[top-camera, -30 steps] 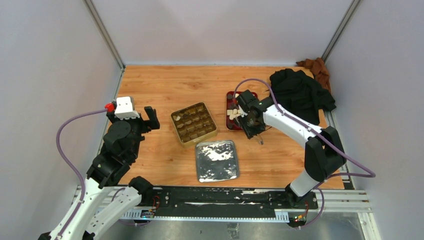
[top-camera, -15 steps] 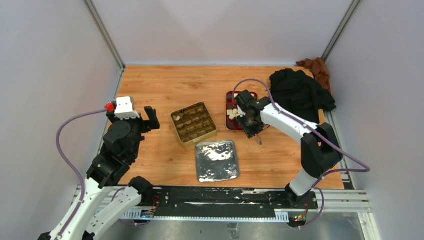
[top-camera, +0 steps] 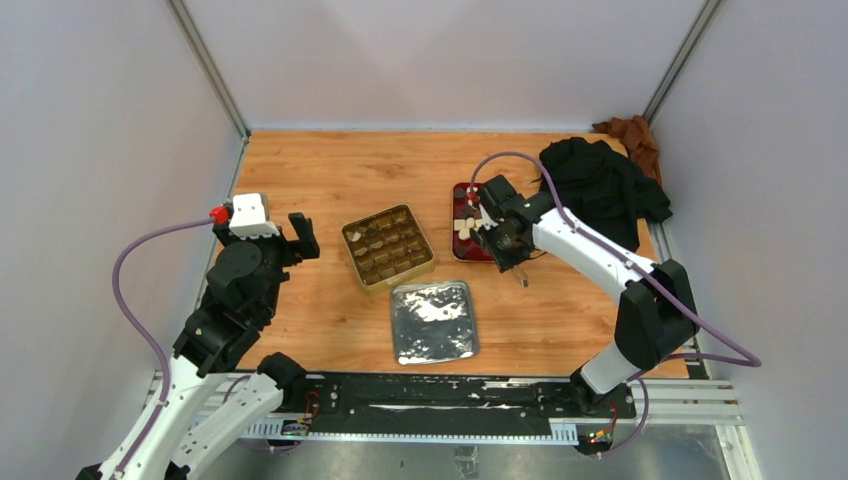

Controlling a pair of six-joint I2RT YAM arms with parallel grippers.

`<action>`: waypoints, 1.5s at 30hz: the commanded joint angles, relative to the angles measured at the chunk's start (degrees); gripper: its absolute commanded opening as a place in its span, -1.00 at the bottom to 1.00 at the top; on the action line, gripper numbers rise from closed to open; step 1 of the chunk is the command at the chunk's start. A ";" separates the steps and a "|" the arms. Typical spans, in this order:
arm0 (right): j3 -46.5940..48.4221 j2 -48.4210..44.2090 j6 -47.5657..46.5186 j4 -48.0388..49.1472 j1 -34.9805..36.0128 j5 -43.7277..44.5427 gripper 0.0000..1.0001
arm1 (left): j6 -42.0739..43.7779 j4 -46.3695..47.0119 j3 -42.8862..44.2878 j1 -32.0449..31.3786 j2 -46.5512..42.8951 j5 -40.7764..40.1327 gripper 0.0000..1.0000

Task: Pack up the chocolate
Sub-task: Pick up the fake chocolate from the plate.

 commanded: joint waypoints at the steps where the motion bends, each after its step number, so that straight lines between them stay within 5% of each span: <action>1: 2.99 -1.66 0.07 -2.63 -0.19 0.91 -0.53 | -0.07 1.32 -0.92 0.29 -0.09 -0.26 1.00; 45: 34.74 21.72 -2.33 -1.81 13.92 -2.37 -0.53 | 0.02 1.28 -1.01 0.29 -0.33 -0.09 1.00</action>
